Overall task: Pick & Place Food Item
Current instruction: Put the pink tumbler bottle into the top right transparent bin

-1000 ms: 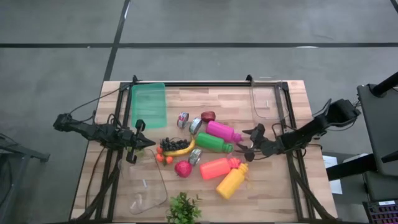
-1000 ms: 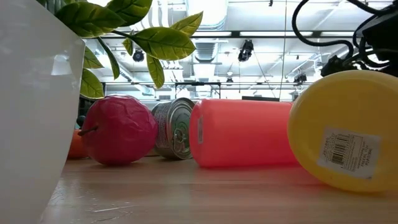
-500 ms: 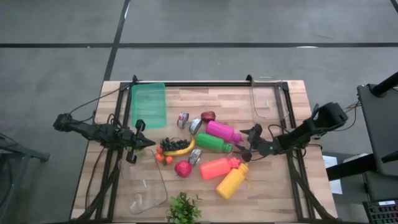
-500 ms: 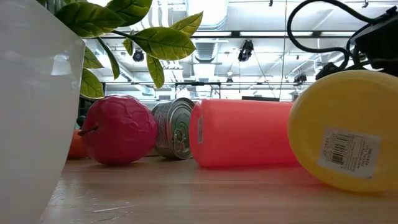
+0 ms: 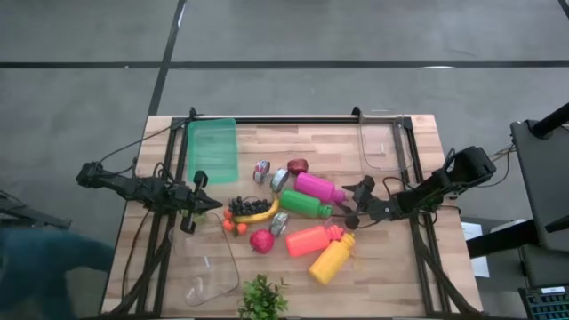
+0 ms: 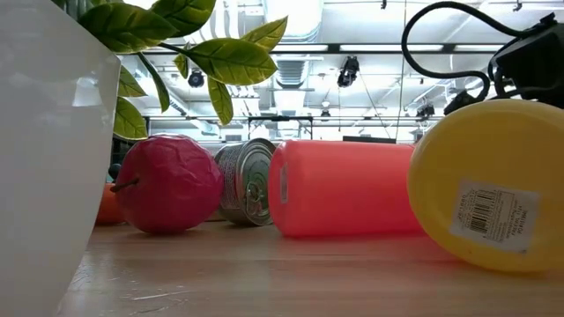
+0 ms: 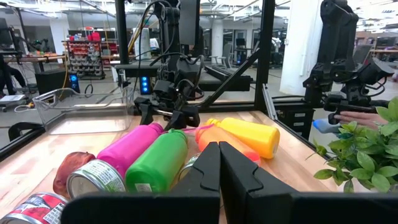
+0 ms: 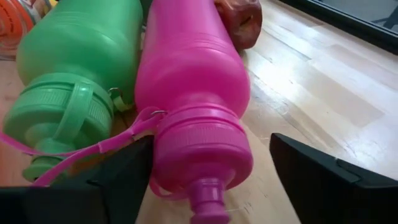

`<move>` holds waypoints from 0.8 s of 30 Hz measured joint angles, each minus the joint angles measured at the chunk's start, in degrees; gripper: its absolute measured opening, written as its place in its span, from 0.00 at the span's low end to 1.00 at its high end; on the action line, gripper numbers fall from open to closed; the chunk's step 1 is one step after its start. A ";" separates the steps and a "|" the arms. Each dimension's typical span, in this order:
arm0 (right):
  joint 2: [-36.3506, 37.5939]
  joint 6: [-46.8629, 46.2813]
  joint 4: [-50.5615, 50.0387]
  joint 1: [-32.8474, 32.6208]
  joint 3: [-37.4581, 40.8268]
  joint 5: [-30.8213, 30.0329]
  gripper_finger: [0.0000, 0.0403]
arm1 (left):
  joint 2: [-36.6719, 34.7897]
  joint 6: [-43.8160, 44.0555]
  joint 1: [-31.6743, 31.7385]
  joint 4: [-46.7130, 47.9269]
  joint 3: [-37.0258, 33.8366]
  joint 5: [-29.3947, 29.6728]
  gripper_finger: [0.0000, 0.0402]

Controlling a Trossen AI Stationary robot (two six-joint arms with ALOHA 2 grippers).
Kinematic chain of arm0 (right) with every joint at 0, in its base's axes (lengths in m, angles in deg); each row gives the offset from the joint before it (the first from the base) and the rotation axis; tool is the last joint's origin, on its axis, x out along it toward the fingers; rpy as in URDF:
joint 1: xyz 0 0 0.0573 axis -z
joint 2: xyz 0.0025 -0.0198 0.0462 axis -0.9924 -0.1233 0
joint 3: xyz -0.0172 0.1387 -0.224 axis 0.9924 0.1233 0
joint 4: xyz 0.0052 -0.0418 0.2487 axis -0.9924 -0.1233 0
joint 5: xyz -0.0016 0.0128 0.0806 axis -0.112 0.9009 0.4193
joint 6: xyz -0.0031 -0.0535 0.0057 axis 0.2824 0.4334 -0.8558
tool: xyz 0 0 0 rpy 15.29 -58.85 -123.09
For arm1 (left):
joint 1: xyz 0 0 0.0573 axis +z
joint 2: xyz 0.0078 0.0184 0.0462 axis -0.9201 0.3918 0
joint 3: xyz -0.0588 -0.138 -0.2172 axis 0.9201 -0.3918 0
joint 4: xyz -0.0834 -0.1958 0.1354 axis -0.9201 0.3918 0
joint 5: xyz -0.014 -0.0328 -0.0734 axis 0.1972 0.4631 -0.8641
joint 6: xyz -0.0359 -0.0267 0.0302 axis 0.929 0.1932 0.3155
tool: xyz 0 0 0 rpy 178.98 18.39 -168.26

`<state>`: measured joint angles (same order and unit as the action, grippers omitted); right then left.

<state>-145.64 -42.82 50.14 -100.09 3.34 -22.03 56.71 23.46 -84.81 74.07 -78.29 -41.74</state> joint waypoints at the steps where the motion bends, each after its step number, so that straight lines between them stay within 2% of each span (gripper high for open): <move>1: 0.00 0.00 -0.02 -0.02 0.00 0.01 0.72 | 0.00 0.00 -0.01 0.00 -0.02 -0.01 0.00; 6: 0.00 0.25 -0.11 0.08 0.00 -0.01 0.59 | 0.00 0.00 0.00 0.00 0.00 0.00 0.00; 10: 0.00 0.22 -0.20 0.62 0.00 -0.01 0.54 | 0.00 0.00 -0.01 0.00 0.00 -0.01 0.00; 24: 0.76 -0.03 -0.31 0.70 -0.74 0.00 0.58 | 0.00 0.00 -0.01 -0.02 0.00 0.00 0.00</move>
<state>-144.88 -42.85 49.83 -99.39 2.60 -22.03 56.71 23.46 -84.82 74.05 -78.29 -41.74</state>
